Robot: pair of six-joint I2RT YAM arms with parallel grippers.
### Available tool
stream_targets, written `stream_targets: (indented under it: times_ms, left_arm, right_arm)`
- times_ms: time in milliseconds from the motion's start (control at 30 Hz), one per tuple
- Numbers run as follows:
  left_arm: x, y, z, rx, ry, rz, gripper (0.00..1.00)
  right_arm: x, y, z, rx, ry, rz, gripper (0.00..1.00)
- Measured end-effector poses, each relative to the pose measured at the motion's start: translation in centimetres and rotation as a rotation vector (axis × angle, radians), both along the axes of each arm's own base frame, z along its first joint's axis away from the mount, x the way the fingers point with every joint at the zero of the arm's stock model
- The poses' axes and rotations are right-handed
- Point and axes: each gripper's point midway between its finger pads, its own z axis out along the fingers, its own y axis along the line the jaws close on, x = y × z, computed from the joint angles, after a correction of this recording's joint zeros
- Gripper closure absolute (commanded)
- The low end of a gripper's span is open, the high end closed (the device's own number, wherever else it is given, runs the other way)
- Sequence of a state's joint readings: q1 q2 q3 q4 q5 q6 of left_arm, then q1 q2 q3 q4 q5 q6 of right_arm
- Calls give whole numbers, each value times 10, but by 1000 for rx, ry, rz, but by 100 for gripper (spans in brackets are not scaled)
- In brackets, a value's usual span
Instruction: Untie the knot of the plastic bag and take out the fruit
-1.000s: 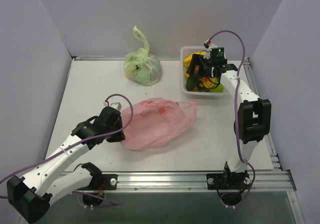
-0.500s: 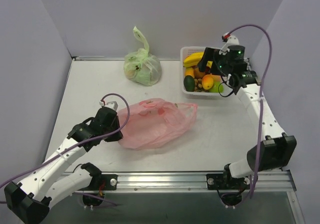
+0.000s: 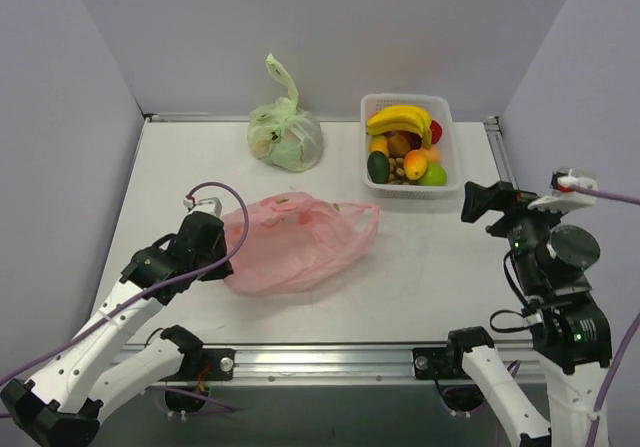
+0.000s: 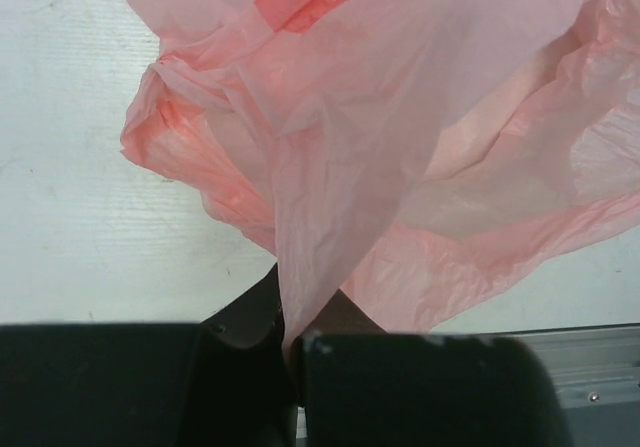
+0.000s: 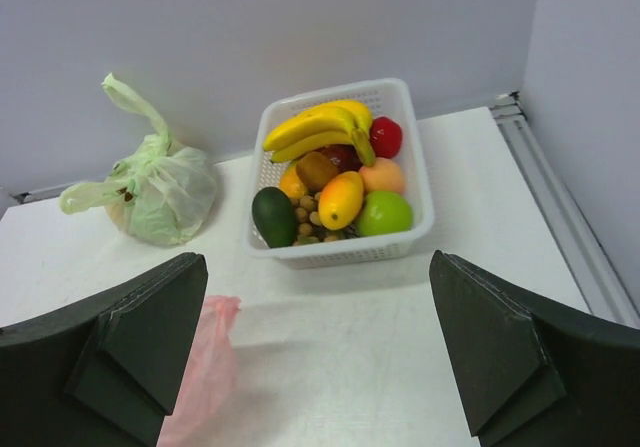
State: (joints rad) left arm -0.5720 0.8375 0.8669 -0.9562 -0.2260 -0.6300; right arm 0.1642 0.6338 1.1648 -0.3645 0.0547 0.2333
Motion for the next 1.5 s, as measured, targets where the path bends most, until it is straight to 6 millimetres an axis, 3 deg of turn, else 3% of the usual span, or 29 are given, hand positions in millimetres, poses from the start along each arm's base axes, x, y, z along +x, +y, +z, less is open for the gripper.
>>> stream_targets:
  times_ms: [167,300,333,433,467,567,667,867,1200,1333,1500]
  left_arm:
    - [-12,9,4,-2,-5,10,72]
    - [-21,15,9,-21,-17,22,57]
    - [-23,16,10,-25,-22,22,48]
    - [-28,17,14,-48,-37,20,35]
    - [-30,17,16,-55,-42,18,26]
    - [-35,18,25,-80,-70,6,14]
    - [-37,22,46,-116,-144,6,4]
    - [-44,44,94,-176,-361,59,3]
    - [-59,92,125,-232,-628,228,2]
    - [-62,106,119,-258,-700,296,3]
    - [-55,107,93,-257,-690,341,3]
  right_arm:
    - [-59,-27,-15,11,-75,-96,0]
    - [-91,-45,-32,18,-110,-169,0]
    - [-96,-48,-35,18,-115,-184,0]
    - [-106,-57,-45,13,-115,-224,0]
    - [-108,-59,-47,9,-114,-234,0]
    - [-114,-63,-49,-1,-115,-253,0]
    - [-119,-66,-52,-7,-119,-260,0]
    - [-130,-69,-59,-13,-137,-264,0]
    - [-128,-62,-80,-54,-70,-222,0]
    - [-120,-58,-97,-68,-23,-200,0]
    - [-110,-53,-117,-81,32,-182,0]
